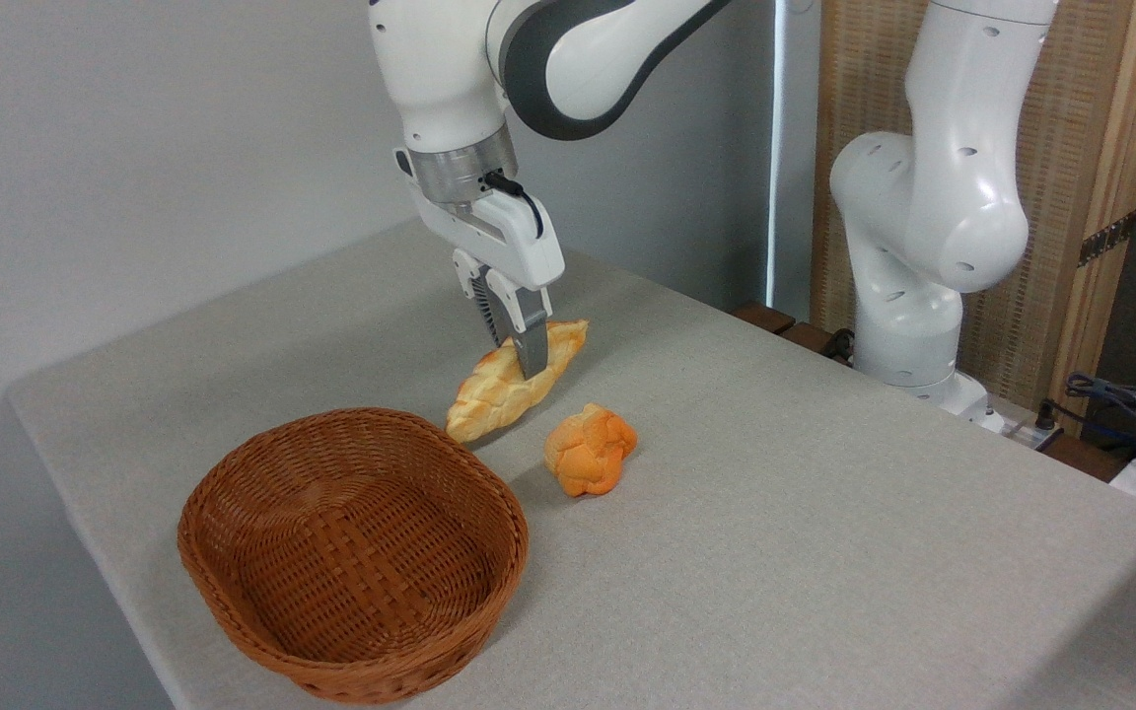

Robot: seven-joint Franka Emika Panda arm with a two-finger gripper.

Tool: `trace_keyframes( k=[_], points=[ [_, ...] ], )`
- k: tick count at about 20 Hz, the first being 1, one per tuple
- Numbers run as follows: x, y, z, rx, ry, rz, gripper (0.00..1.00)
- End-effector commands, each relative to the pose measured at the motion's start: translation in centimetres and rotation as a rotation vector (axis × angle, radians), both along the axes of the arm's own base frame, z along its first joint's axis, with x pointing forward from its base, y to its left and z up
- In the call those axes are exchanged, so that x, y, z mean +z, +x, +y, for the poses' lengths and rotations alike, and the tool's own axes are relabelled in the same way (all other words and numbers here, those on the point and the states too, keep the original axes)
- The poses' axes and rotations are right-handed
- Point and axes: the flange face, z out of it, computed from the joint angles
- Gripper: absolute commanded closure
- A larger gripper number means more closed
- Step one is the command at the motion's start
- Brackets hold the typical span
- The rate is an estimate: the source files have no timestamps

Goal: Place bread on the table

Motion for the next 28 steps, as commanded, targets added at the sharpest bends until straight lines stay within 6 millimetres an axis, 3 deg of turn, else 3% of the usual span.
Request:
trace_keyframes(
  k=[1, 11, 16, 19, 24, 26, 28],
  points=[
    [0.4, 0.6, 0.3, -0.009, -0.009, -0.024, 0.00],
    [0.5, 1.0, 0.4, -0.003, -0.017, -0.045, 0.00],
    [5.2, 2.8, 1.0, 0.030, -0.055, -0.131, 0.00],
    [8.7, 4.5, 2.9, 0.076, -0.088, -0.194, 0.00],
    [12.8, 7.6, 8.1, 0.171, -0.120, -0.276, 0.00],
    [13.1, 8.4, 9.3, 0.193, -0.120, -0.282, 0.00],
    [12.1, 9.2, 9.8, 0.194, -0.107, -0.273, 0.00]
  ],
)
